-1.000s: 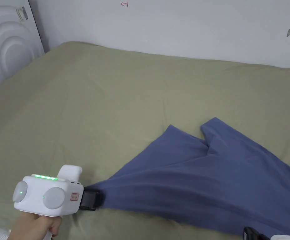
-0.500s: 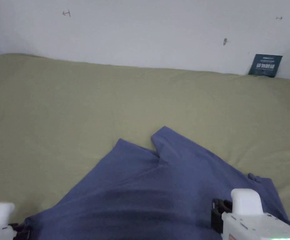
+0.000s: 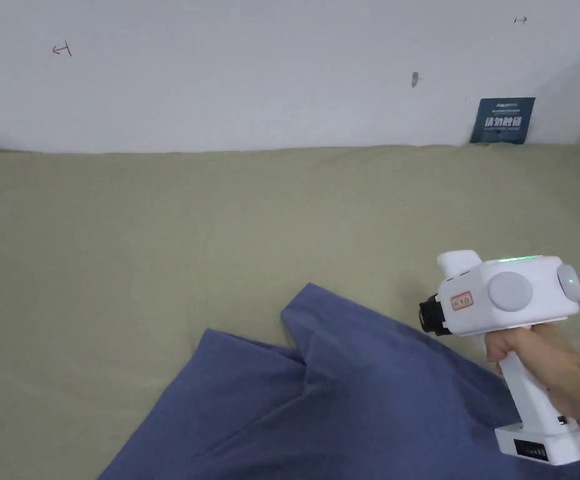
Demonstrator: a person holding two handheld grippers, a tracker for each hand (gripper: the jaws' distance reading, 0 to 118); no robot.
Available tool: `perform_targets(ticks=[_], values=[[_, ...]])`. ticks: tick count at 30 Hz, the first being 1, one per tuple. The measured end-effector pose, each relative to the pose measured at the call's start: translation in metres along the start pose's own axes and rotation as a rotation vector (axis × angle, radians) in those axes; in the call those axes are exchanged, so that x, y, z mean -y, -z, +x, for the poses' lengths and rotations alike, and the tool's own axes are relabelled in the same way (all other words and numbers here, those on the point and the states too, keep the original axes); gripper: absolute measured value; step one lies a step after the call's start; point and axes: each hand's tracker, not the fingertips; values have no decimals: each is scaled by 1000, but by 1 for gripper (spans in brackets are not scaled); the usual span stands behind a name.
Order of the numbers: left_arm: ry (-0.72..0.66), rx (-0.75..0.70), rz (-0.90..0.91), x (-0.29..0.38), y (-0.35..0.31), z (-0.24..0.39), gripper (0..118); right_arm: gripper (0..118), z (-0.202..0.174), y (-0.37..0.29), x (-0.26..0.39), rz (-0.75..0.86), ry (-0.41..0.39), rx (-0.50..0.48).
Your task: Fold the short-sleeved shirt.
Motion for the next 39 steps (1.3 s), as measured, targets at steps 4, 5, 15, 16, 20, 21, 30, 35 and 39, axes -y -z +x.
perform_targets(ticks=[4,5,15,16,20,21,30,35,39], values=[[0,2,-12,-4,2,-1,1,115,5,21,-2,-146,-31,-40],[1,1,-13,-4,3,0,0,115,6,24,1,-151,-66,-62],[-7,-6,-15,-1,5,-4,0,65,1,42,17,-155,-162,63],[-10,-6,-16,-2,4,-3,0,30,-1,36,16,-150,-130,47],[-15,-13,-21,-3,2,-2,0,4,-19,-2,10,-67,-187,63],[-15,-19,-19,-3,0,0,0,4,-23,-13,9,-59,-204,29],[-47,16,201,-41,-86,28,0,4,-50,-203,-9,278,-271,55],[7,4,362,-98,-154,65,0,4,-59,-332,-16,470,-255,72],[4,24,440,-154,-204,91,0,4,-61,-418,-18,589,-232,118]])
